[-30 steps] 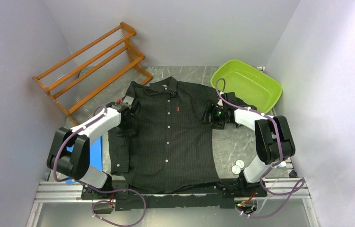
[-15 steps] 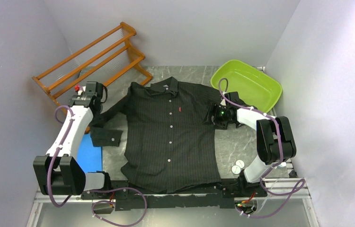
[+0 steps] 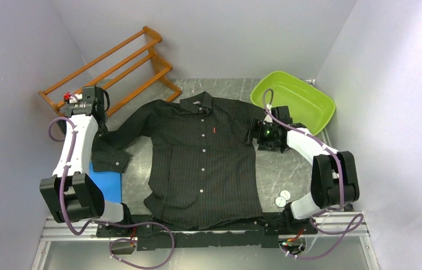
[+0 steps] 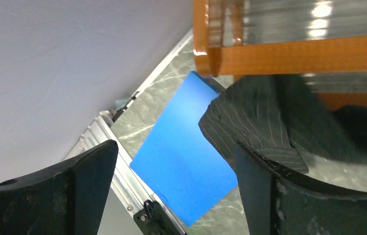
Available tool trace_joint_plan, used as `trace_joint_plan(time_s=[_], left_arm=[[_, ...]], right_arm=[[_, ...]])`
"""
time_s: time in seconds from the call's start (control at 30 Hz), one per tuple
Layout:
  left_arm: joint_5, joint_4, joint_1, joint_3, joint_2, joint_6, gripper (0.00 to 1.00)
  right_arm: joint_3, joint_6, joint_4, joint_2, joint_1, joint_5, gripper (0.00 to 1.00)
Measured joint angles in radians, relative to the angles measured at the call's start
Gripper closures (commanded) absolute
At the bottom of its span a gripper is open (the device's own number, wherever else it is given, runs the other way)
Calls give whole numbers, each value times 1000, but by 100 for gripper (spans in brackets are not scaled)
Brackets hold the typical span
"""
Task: Pin the brooch onto the clothing
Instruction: Flatten out the clothes at the center of the board.
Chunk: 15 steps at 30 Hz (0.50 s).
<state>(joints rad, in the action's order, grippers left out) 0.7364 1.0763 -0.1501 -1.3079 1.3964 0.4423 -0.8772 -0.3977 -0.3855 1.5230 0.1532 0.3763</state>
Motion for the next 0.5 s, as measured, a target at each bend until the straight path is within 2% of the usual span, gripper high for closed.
trace_joint_plan(time_s=[0.13, 0.27, 0.5], left_arm=[[-92, -10, 1, -5, -18, -23, 6], [-223, -42, 16, 32, -82, -73, 6], [-490, -132, 81, 49, -190, -113, 6]], right_arm=[[-77, 19, -26, -40, 32, -2, 10], [-232, 40, -34, 4, 106, -19, 12], [-573, 62, -24, 275, 222, -58, 21]])
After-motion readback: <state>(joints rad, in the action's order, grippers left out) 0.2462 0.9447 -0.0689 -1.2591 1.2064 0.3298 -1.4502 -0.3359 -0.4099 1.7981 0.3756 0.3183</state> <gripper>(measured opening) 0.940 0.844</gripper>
